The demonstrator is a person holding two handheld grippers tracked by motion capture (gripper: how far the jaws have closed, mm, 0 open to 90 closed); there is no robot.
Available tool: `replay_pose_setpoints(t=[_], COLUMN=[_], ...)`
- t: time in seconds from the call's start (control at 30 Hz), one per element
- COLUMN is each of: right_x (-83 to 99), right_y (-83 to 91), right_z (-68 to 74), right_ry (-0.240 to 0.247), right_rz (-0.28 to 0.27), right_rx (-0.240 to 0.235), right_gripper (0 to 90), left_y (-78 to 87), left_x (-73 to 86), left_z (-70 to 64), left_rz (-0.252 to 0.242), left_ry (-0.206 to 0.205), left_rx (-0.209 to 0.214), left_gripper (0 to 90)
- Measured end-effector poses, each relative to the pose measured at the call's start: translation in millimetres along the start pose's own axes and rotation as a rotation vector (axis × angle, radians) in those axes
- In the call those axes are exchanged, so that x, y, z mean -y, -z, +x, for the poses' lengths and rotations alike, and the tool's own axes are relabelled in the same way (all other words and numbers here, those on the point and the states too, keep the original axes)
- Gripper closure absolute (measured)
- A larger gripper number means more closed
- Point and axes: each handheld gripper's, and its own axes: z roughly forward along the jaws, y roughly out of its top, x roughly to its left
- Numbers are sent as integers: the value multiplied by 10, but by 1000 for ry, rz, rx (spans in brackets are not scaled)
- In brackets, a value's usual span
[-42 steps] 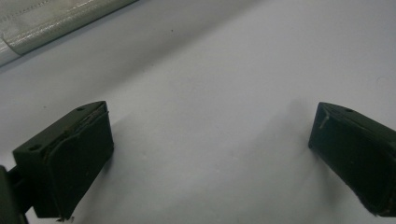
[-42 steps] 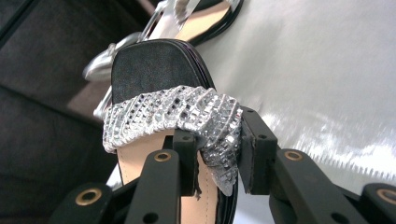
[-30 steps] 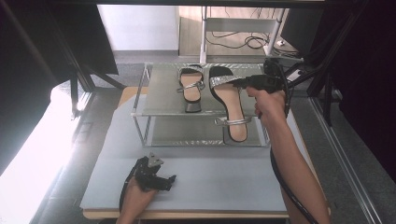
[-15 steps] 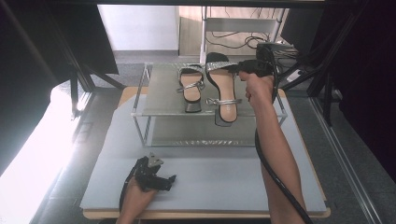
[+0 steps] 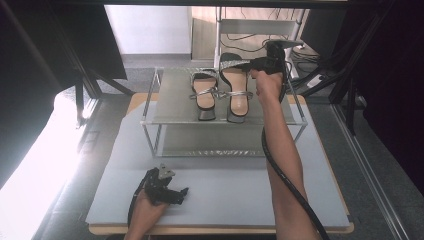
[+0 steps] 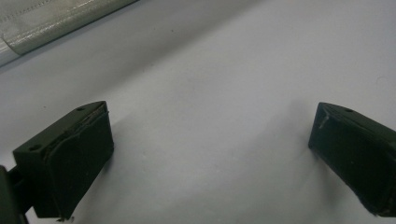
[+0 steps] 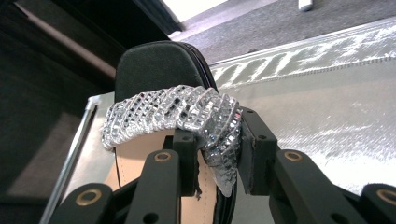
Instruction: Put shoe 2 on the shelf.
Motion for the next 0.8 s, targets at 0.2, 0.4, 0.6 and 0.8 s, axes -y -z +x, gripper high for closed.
replay_pose_setpoints(t=[0.2,0.4,0.6,0.8], right_x=[18,71,123,148], right_y=[-146,-297,-410,-449], right_z=[-88,-130,-139,-129], right_ry=[29,41,61,59], right_rz=[5,20,29,21], right_rx=[78,106,143,143], right_gripper=[712,714,715,714], left_y=[2,0,0,0], left_x=[-1,-2,-2,-1], left_z=[1,2,2,2], left_rz=[2,0,1,0], left_ry=[0,-2,-3,-3], left_rx=[0,-1,-1,-2], left_gripper=[0,0,0,0])
